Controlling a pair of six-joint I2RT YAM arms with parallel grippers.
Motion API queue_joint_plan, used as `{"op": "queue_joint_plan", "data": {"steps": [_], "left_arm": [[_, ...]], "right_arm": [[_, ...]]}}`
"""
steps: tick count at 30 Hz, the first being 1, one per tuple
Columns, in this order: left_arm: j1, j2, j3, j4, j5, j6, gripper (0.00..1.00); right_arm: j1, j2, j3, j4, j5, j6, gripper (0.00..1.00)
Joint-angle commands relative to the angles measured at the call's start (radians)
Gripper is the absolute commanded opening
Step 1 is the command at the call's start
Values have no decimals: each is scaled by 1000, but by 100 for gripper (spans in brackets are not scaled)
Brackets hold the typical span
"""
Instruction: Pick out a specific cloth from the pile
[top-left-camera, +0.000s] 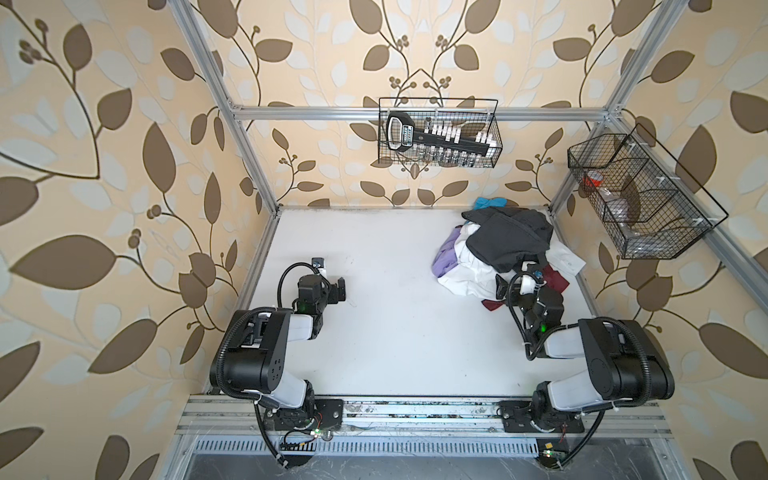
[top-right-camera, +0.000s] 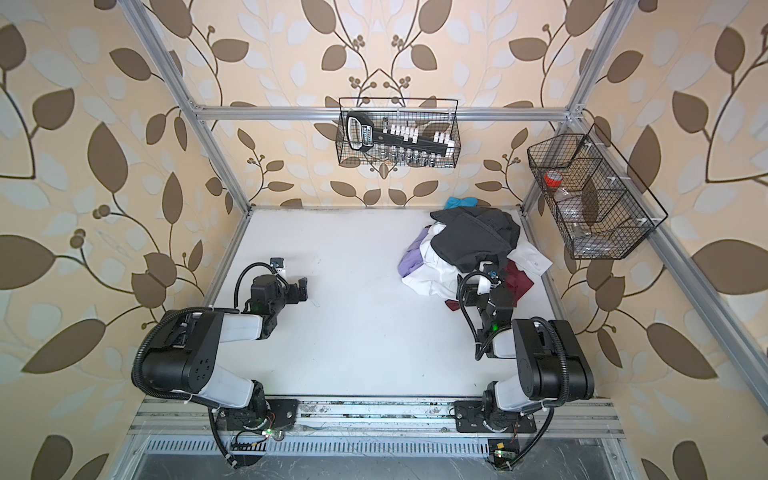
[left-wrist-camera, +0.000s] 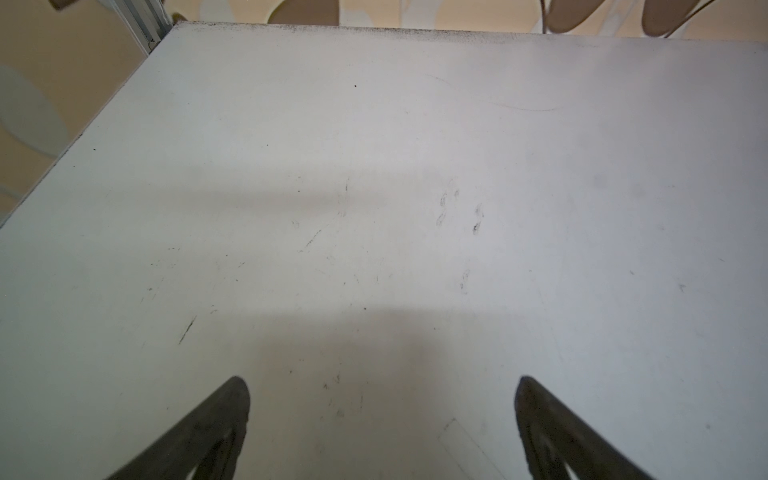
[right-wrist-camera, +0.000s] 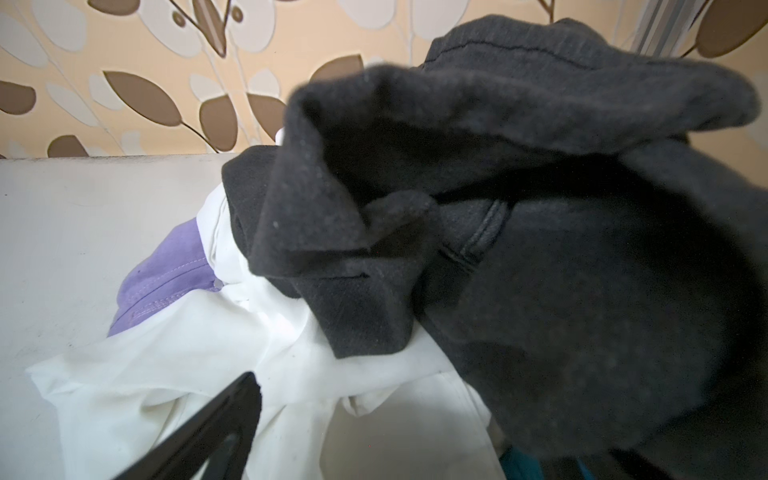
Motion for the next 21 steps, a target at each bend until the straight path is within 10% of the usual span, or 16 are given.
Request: {"op": "queue_joint_plan", "data": {"steps": [1,5,9,15,21], "left_arm": [[3,-12,19,8,22,-10,99],[2,-37,19,-3,-16,-16,99],[1,-194,165,-385,-102,-89,98],[-27,-449,200,-553,45,-187,99],[-30,-562,266,-741,453,-224,99]], "right_arm": [[1,4,22,22,-11,3,99],[38,-17,37,-6,37,-18,99],[181,-150,210,-439,229,-59,99],[260,-339,320,-782,372,-11,100],[261,-386,477,-1144,360,83,99]]}}
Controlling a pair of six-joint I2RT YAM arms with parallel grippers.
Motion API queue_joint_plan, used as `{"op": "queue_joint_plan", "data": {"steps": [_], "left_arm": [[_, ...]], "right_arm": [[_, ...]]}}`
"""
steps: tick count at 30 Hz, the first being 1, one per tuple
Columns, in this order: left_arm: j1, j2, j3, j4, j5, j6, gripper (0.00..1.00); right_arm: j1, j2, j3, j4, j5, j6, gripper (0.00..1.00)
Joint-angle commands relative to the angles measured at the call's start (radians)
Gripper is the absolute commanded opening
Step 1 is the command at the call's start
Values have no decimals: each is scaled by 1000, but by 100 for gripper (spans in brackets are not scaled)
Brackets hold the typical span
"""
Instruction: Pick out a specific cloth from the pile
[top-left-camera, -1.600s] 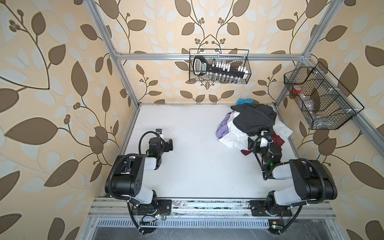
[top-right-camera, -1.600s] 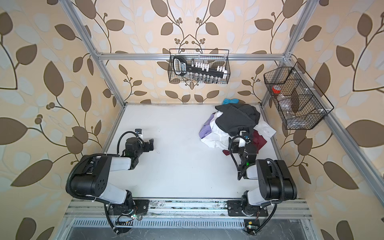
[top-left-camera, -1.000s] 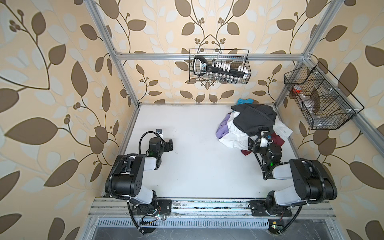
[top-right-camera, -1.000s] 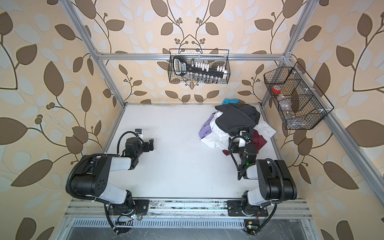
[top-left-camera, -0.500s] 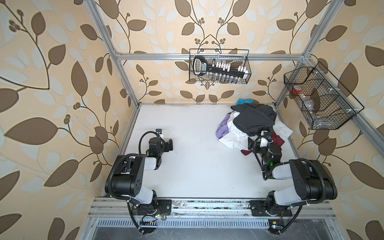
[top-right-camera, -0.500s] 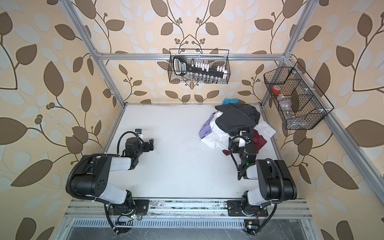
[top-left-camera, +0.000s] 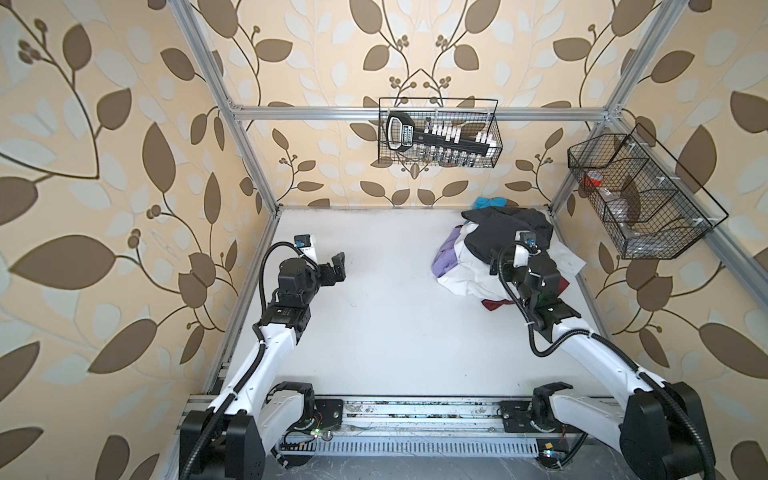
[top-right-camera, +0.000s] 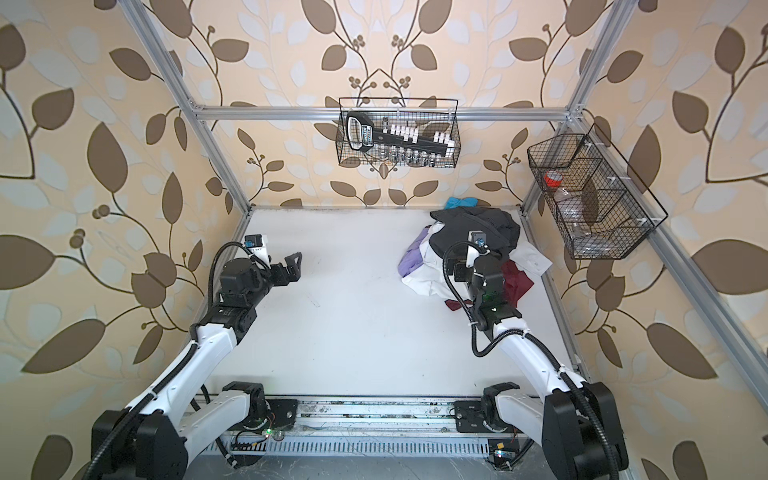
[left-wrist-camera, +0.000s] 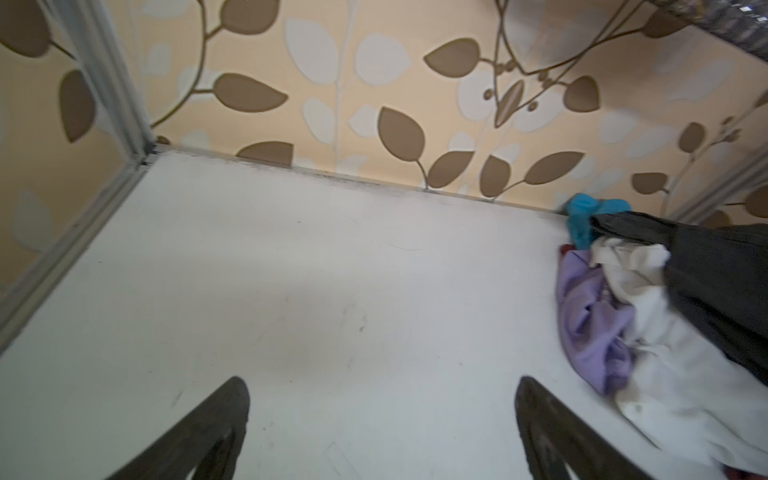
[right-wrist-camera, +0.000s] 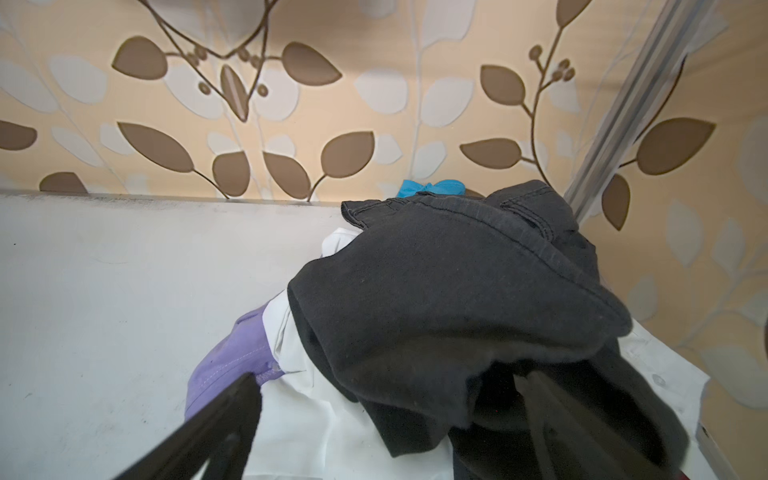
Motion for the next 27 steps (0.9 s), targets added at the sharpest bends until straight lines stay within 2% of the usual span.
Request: {"op": "queue_joint_plan", "data": {"steps": [1,4,7,10,16,19,22,27], "left_arm": [[-8,-17,39,-162,296,-42,99],[-21,-14,27,-163,446,-34,99],[-53,14,28,-142,556,-23,99],[-88,46,49,-171,608,10,99],[-142,78,72,-248,607,88,98],[-146,71,65,-248,597,97,99],[-150,65,65,-248,596,102,99],[-156,56,64,-251,595,107,99]], "right_arm": [[6,16,89,-328,11,70,99],[9,74,175,-478,-41,89,99],[44,120,214,-548,-95,96,95],[67,164,219,-563,-140,106,93],[65,251,239,-598,-164,132,88],[64,250,234,-582,-177,141,87],[53,236,229,-578,-128,154,87],[12,250,214,-563,-155,170,87]]}}
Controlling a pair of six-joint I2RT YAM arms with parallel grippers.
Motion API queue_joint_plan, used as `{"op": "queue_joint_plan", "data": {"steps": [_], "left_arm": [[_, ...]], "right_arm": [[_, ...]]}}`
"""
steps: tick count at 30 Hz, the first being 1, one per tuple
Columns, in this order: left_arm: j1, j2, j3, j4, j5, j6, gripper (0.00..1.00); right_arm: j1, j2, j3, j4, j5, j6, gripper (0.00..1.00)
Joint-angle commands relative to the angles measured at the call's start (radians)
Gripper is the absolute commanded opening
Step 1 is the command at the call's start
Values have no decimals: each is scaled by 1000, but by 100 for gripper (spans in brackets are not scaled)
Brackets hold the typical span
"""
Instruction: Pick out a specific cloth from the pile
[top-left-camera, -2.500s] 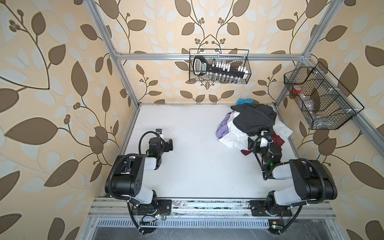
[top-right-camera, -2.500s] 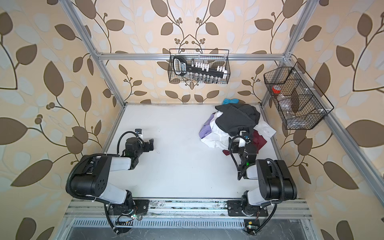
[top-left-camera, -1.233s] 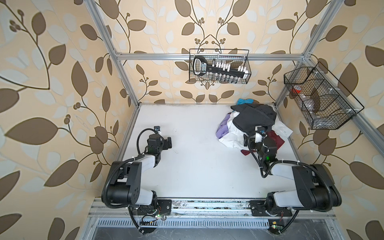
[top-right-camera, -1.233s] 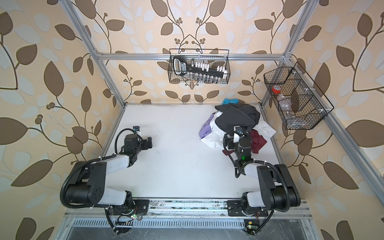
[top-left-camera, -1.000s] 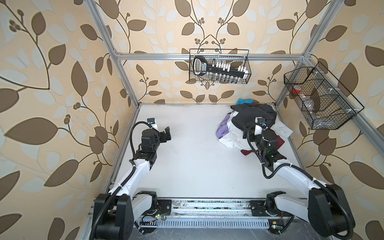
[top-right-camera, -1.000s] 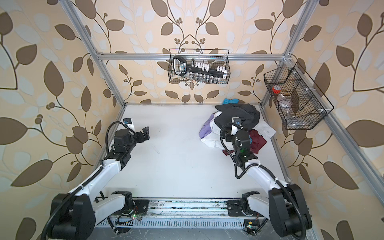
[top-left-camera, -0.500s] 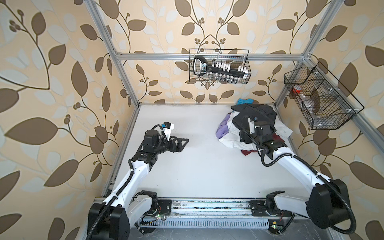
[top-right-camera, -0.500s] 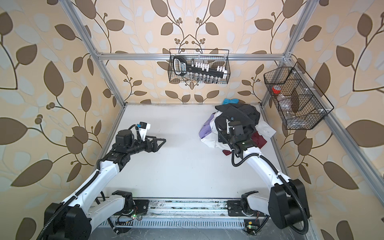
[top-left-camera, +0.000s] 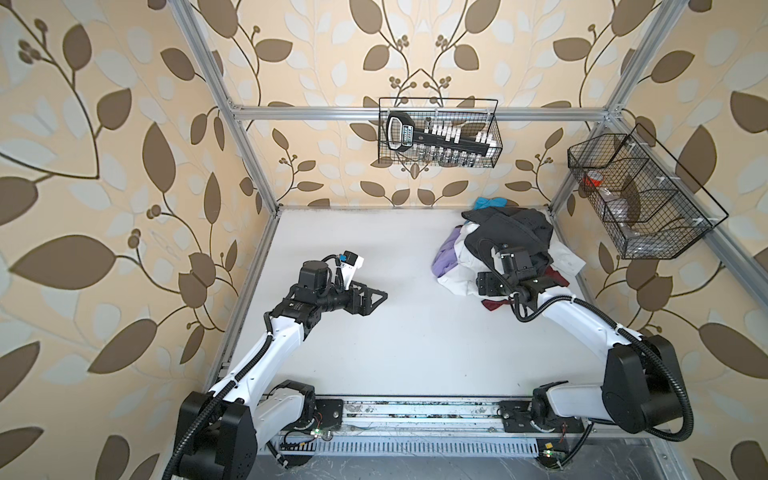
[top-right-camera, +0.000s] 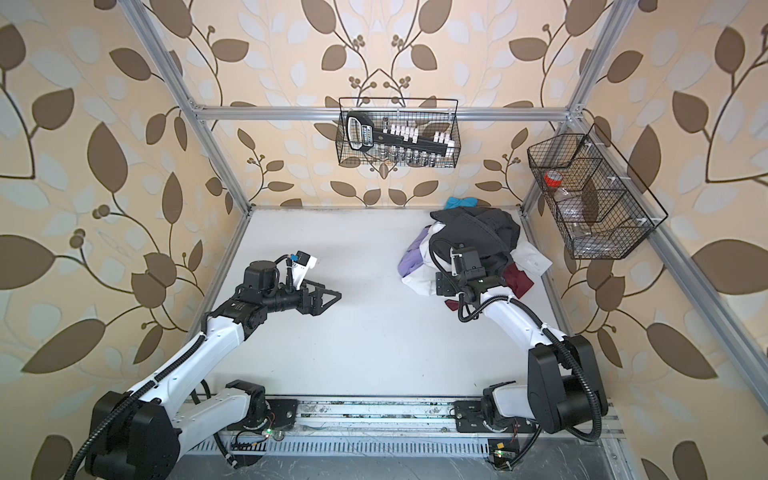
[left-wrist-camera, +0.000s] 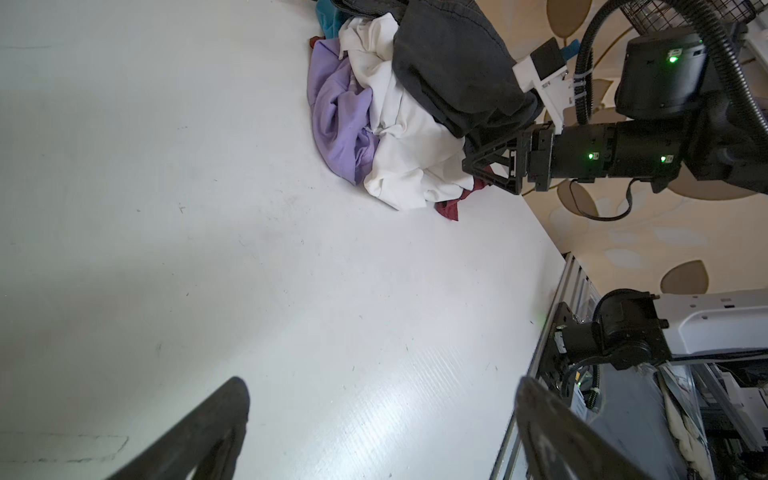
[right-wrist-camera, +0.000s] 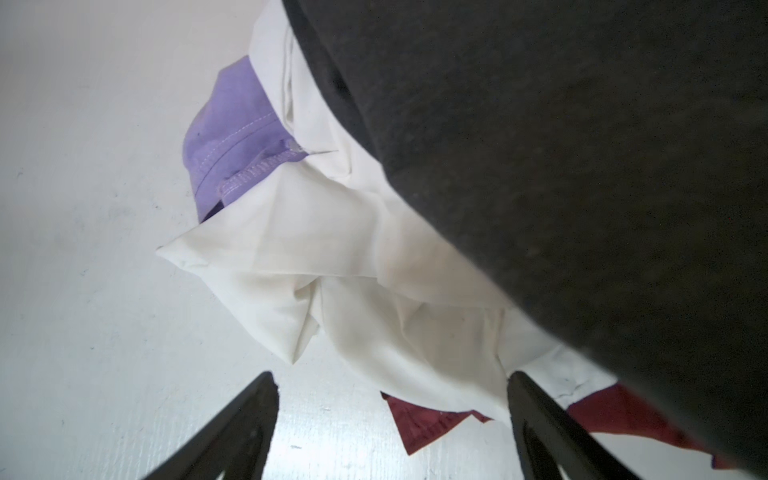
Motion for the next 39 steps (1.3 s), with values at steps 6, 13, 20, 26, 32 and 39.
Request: {"op": "queue_joint_plan", "data": {"steps": [6,13,20,26,32,39], "left_arm": [[-19,-34,36,-2,20,31,99],[-22,-39,38,-5,18,39,99],[-22,-39,36,-3,-5,48,99],[-22,-41,36,-3,-5,50,99],[-22,-42,33,-3,-6,49,99],[-24,-54,30,1,-5,46,99]], "right_arm": [[-72,69,-16,72,-54,63,74],[-94,134,-1,127,-65,79,72],[-97,178,1,175,-118,97,50],[-99,212,-1,182,-120,97,40],[-98,186,-3,188,-102,103,7],[-99,42,4,161,-30,97,0]]}}
